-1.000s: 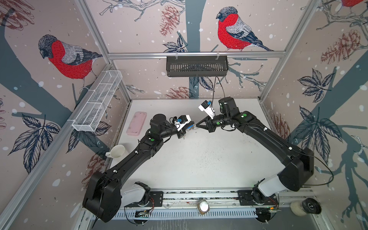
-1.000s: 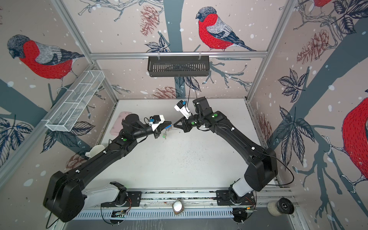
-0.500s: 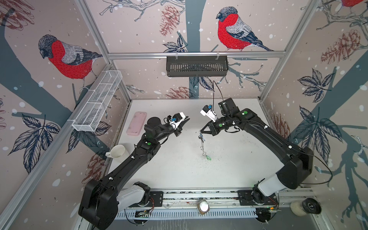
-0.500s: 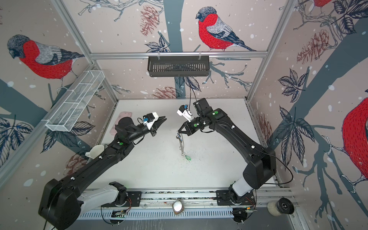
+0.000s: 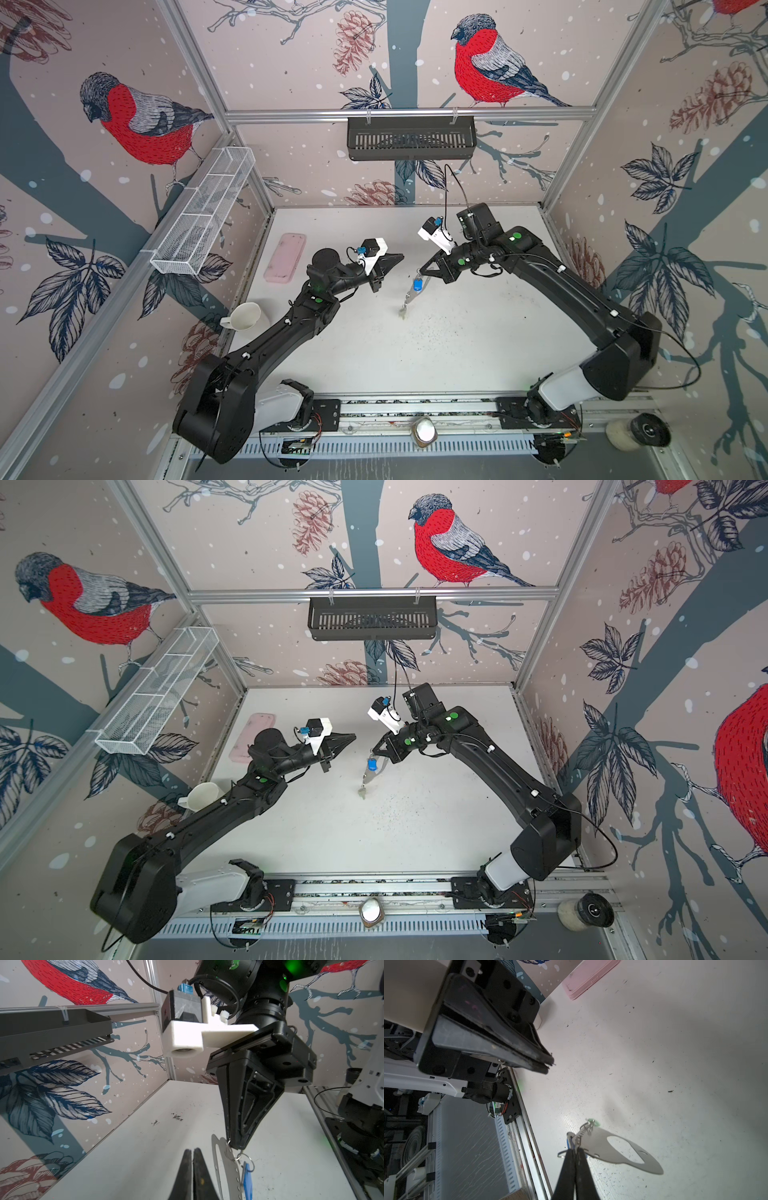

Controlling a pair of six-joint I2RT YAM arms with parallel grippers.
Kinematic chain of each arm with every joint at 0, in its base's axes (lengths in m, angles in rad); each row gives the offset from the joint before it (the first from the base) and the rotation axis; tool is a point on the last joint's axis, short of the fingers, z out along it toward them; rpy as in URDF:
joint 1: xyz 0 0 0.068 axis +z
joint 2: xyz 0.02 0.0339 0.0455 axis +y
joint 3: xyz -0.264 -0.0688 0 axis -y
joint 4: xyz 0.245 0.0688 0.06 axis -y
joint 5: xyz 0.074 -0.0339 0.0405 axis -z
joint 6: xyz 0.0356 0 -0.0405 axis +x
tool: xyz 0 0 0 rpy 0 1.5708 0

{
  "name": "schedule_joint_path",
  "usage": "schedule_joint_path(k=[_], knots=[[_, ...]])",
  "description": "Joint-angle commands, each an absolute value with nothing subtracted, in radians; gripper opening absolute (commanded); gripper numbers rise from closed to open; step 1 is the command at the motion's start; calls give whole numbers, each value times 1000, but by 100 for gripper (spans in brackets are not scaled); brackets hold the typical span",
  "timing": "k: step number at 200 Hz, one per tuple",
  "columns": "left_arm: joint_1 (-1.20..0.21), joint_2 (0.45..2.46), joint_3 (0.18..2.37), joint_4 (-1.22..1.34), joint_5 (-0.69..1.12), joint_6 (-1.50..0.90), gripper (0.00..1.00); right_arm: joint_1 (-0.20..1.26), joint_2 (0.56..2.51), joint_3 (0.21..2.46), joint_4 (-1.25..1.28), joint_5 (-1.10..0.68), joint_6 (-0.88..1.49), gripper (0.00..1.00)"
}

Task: Attach keys to a key ring
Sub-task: Insert the key into the keyring.

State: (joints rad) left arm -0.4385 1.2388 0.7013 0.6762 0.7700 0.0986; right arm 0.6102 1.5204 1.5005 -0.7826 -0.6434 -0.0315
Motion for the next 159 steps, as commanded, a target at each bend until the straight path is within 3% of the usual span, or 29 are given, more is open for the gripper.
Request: schedule_joint_path(k=[1,109,159], knots=[[-442,1258,730,757,877,45,7,619,1502,1500,-742,-619,-76,0],[-493,1281,756,707,932,83,3,622,1436,1475,-703,-661,-140,0],[-507,1298,768,693,923,95,11,606,1421,1474,-690,-705,-134,0]])
